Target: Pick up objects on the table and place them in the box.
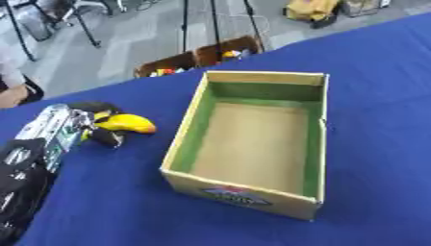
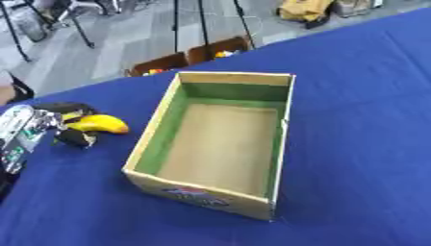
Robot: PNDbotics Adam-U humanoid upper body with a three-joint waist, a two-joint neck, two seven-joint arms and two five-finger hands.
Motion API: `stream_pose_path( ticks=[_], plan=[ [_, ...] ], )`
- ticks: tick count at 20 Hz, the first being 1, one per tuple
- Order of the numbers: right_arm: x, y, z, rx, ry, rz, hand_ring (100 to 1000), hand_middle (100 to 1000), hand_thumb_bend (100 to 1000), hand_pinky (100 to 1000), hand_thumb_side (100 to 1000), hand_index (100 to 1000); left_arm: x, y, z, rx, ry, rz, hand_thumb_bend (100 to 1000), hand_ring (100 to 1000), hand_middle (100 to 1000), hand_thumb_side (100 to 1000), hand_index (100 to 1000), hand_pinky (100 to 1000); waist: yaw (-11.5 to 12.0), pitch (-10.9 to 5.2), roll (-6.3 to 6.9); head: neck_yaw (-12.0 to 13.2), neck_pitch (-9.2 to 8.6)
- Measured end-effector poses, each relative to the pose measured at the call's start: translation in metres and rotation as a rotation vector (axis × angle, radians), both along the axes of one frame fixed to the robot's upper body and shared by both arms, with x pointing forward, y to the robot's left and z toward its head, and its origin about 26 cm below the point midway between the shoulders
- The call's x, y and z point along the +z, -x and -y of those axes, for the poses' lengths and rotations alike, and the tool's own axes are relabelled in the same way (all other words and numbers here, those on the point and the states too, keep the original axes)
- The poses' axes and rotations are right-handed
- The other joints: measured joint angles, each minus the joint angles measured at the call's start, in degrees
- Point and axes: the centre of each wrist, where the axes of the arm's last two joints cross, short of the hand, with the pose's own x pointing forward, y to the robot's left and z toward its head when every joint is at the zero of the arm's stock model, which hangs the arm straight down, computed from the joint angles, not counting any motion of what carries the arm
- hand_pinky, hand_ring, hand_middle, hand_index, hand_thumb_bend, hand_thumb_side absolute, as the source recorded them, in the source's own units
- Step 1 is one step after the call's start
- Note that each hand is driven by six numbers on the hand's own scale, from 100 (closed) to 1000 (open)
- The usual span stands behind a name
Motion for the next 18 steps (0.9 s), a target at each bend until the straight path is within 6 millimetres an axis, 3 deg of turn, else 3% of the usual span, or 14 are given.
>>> stream_pose_path(
  ticks=[11,18],
  plan=[
    [-0.0001,0.0,0.0001,-0.003,-0.01,0.002,868,805,100,714,1000,914,-0.0028,-0.0009,-0.0018,-0.009,0.026,0.04,100,820,912,389,931,731,0.0,0.07,0.01,0.0,0.0],
    [-0.0001,0.0,0.0002,-0.004,-0.012,0.002,868,804,100,714,1000,915,-0.0056,-0.0018,-0.0035,0.005,0.042,0.048,100,843,915,393,924,728,0.0,0.07,0.01,0.0,0.0]
  ],
)
